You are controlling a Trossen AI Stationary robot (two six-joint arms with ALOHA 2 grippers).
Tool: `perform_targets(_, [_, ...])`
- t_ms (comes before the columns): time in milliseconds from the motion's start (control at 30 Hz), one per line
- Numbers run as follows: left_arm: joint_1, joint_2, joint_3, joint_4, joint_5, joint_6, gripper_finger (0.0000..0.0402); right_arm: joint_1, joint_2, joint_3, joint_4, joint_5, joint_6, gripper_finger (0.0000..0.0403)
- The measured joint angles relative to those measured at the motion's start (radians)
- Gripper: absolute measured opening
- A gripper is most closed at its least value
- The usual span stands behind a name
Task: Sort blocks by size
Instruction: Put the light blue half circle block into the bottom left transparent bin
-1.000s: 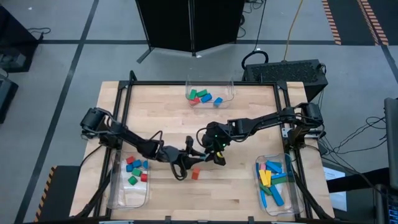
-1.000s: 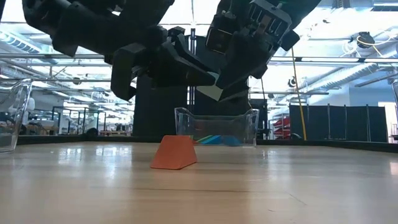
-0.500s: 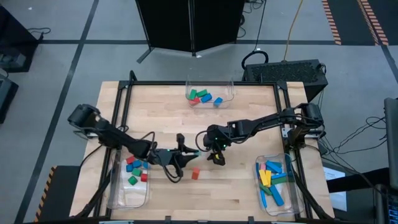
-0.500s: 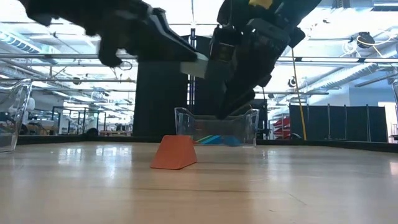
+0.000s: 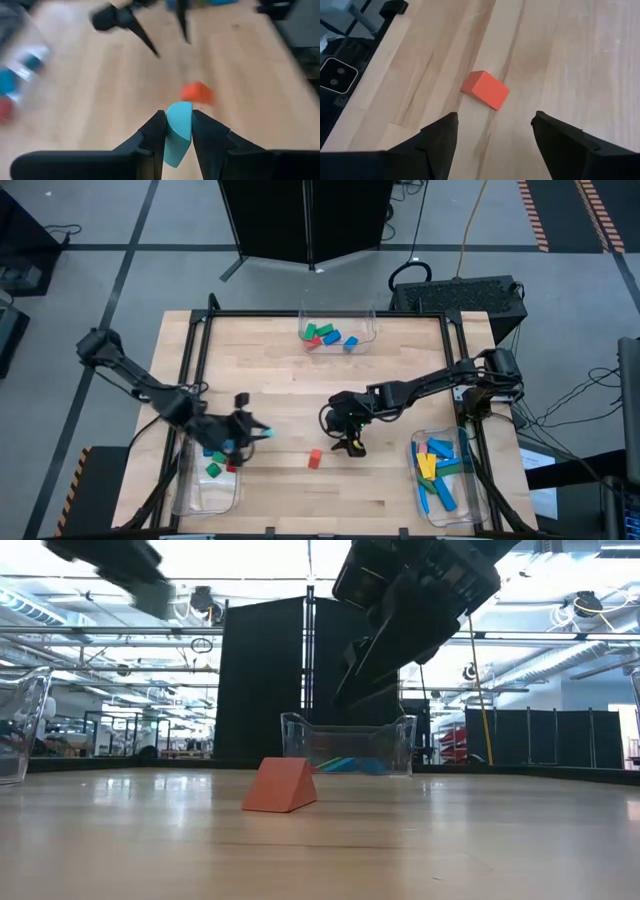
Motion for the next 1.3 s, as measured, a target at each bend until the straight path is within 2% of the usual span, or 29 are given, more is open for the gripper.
perform_targets(233, [-0.125,-0.122,0.0,-0.217,0.15,-0.247,0.009,-0.002,0.0,0.0,0.001,0.004,-0.002,0.0249])
perform_targets(433, [-0.191,-0.13,0.0,-0.351,0.323,-0.412,0.009,-0.002,0.0,-0.001,0.001,0.004,-0.032,0.0249])
perform_targets(533, [-0.212,-0.13,0.0,-0.412,0.363,-0.523,0.009,-0.002,0.0,-0.001,0.001,0.004,-0.034,0.0249])
perform_targets(700, [-0.225,-0.13,0.0,-0.478,0.371,-0.606,0.009,-0.002,0.0,-0.001,0.001,0.004,-0.035,0.0249])
perform_targets(1067, [-0.225,-0.13,0.0,-0.489,0.347,-0.608,0.009,-0.002,0.0,-0.001,0.0,0.004,-0.043,0.0249])
perform_targets(1300, [-0.225,-0.103,0.0,-0.489,0.344,-0.607,0.009,-0.004,0.0,-0.001,0.049,0.006,-0.124,0.0249])
